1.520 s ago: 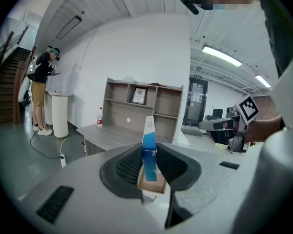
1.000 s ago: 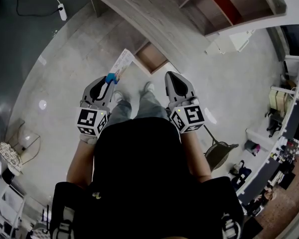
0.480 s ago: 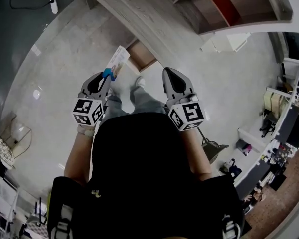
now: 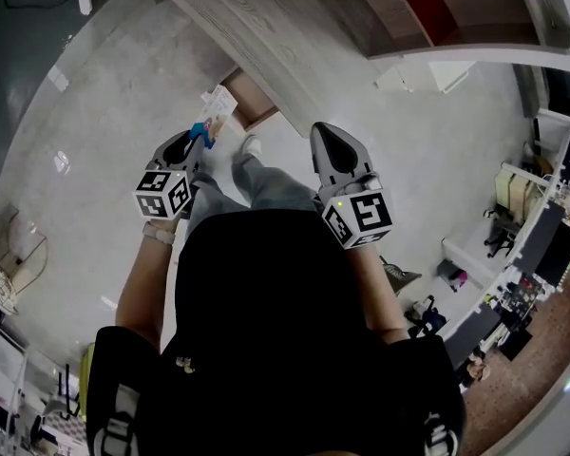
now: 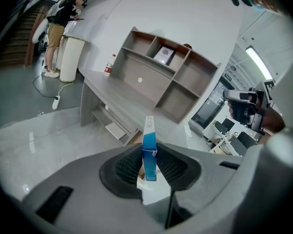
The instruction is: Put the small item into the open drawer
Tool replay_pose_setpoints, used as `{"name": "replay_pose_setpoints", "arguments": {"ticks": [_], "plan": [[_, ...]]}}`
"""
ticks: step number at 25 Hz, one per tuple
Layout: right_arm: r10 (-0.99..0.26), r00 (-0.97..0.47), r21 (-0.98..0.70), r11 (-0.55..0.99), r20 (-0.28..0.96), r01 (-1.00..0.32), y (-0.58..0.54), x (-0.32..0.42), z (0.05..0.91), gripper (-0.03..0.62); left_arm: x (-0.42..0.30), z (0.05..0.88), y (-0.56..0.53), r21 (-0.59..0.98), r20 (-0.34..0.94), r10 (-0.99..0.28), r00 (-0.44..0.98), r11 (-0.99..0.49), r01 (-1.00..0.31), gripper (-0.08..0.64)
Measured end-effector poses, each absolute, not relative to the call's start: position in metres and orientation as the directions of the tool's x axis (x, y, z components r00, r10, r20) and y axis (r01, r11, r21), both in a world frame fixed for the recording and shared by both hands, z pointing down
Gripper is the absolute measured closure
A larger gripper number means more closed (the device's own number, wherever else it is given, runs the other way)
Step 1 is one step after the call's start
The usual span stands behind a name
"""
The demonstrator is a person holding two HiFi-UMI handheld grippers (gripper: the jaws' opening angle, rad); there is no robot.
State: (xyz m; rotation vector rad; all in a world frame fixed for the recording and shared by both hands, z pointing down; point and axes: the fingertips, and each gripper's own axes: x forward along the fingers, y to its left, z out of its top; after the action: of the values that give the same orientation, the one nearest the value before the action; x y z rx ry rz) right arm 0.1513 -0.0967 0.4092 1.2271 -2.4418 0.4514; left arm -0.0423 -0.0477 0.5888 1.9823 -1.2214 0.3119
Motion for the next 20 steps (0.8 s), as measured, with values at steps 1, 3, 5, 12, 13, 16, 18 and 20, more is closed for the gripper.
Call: {"name": "replay_pose_setpoints", "arguments": {"ticks": [1,3,5,12,13,16,18,20], "plan": [[-0.692,-0.554,-0.118,0.572,0.464,-0.812,-0.098,0.154,0.411,0.580,-0.040,0.597,-0.048,0.490,0.571,-0.645,0.508,-0.229,-0.841,0.471],[-0.684,-0.556,-0.117,0.577,0.472,-0.809,-0.100,0.159,0.414,0.580,-0.034,0.613,-0.048,0.511,0.588,-0.630,0.508,-0.197,-0.837,0.471],[-0.679,-0.556,-0.114,0.580,0.480,-0.807,-0.102,0.166,0.417,0.580,-0.028,0.630,-0.050,0.534,0.601,-0.617,0.509,-0.164,-0.830,0.471],[-0.677,-0.534,-0.108,0.565,0.506,-0.818,-0.106,0.196,0.429,0.580,-0.009,0.674,-0.057,0.570,0.635,-0.579,0.511,-0.095,-0.816,0.469],[-0.678,-0.530,-0.107,0.561,0.510,-0.821,-0.106,0.199,0.430,0.580,-0.007,0.680,-0.059,0.578,0.637,-0.574,0.515,-0.087,-0.811,0.471],[-0.681,-0.515,-0.102,0.549,0.521,-0.829,-0.105,0.208,0.434,0.580,-0.001,0.697,-0.064,0.598,0.643,-0.554,0.529,-0.069,-0.799,0.469],[-0.682,-0.506,-0.100,0.542,0.528,-0.834,-0.104,0.213,0.437,0.580,0.002,0.708,-0.067,0.604,0.650,-0.544,0.531,-0.054,-0.795,0.469],[-0.681,-0.498,-0.098,0.535,0.538,-0.839,-0.102,0.218,0.439,0.580,0.005,0.717,-0.069,0.609,0.655,-0.535,0.534,-0.046,-0.792,0.469]]}}
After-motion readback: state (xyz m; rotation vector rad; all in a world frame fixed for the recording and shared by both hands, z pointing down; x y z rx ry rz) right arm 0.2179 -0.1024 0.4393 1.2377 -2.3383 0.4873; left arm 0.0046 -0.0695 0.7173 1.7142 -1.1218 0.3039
